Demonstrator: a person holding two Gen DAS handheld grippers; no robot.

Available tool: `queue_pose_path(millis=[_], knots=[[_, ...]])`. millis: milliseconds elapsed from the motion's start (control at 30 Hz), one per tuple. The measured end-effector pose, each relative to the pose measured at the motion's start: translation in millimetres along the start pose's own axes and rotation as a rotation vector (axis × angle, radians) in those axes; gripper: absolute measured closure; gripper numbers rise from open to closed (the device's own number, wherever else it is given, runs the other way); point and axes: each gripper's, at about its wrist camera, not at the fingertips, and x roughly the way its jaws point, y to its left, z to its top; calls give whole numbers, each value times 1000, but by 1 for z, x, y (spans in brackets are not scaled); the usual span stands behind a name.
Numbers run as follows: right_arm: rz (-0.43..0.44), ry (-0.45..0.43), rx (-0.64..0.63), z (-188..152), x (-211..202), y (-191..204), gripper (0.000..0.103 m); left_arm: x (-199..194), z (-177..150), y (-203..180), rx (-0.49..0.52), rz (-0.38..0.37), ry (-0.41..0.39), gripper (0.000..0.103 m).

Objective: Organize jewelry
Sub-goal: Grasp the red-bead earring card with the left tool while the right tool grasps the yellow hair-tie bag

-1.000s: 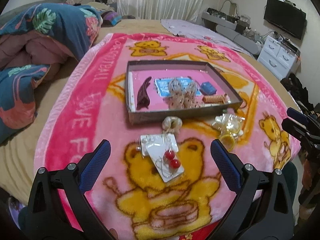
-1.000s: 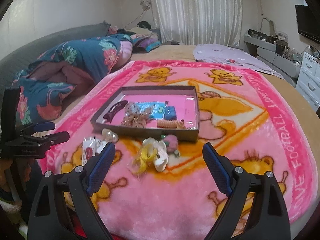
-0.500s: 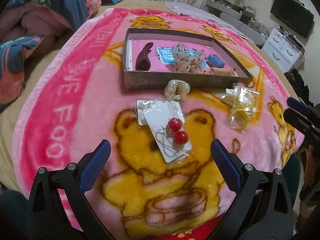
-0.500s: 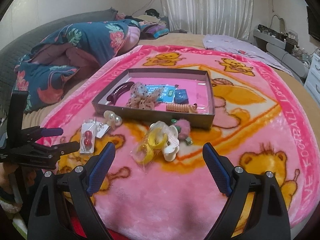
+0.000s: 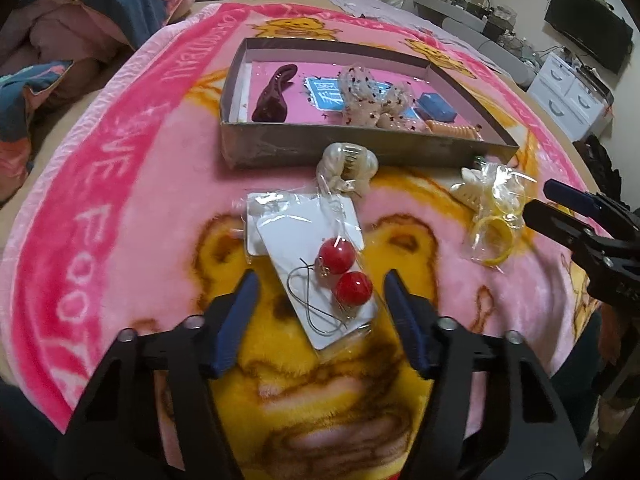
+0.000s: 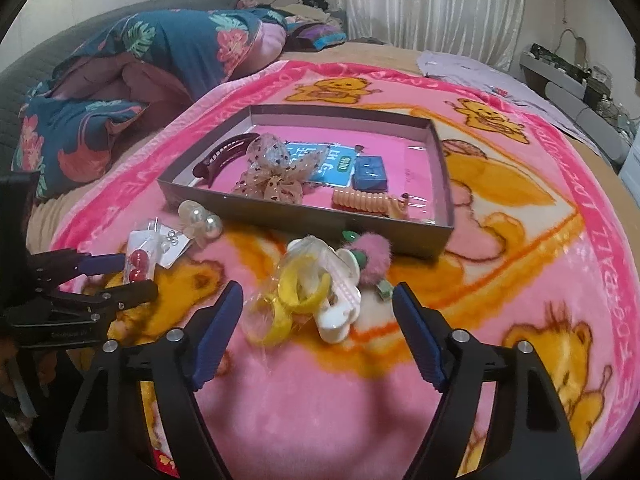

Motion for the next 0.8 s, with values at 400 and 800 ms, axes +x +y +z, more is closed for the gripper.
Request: queue_pose_path(millis=[400, 800], knots=[[25, -5, -14, 10, 16, 6, 76, -9, -4, 12, -12, -21, -1, 67], [106, -21, -37, 8, 6, 35, 85, -21, -3, 27, -64, -31, -27, 68]])
